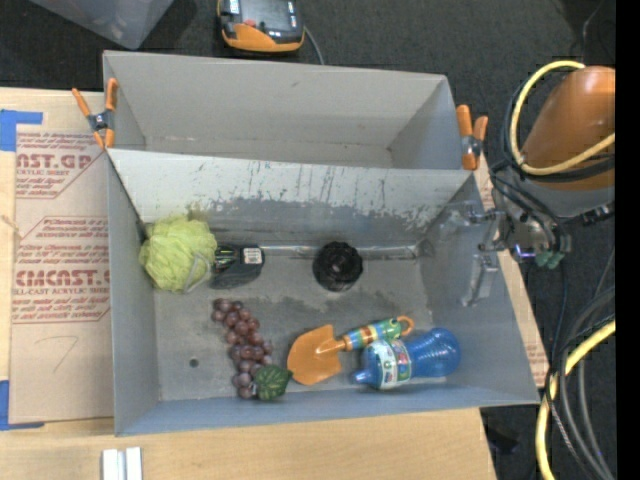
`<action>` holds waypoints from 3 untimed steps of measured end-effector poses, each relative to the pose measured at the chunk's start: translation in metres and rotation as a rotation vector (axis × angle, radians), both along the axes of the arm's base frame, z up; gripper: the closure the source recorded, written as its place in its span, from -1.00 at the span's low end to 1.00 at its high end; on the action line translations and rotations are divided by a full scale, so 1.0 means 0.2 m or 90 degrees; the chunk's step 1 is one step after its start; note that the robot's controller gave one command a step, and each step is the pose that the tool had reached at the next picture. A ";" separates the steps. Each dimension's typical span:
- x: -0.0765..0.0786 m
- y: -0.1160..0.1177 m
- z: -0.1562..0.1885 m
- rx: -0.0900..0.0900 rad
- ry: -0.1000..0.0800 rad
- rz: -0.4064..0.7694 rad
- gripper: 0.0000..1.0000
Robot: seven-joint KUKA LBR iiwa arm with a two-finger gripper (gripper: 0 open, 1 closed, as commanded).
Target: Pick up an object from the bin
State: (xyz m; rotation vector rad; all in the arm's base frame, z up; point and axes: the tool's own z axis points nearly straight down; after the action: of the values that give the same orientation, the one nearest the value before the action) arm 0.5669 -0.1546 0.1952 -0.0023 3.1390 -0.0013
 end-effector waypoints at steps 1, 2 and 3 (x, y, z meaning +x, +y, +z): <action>0.00 0.00 0.00 0.000 0.000 0.000 -1.00; -0.04 0.01 -0.19 0.000 -0.001 0.176 -1.00; -0.03 0.03 -0.21 0.001 0.001 0.160 -1.00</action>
Offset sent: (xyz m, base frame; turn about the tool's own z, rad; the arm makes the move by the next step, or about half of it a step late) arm -0.0096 0.0013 -0.0412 -0.2980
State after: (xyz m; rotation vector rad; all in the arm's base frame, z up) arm 0.5615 -0.1493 0.1531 -0.3967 3.1151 0.0007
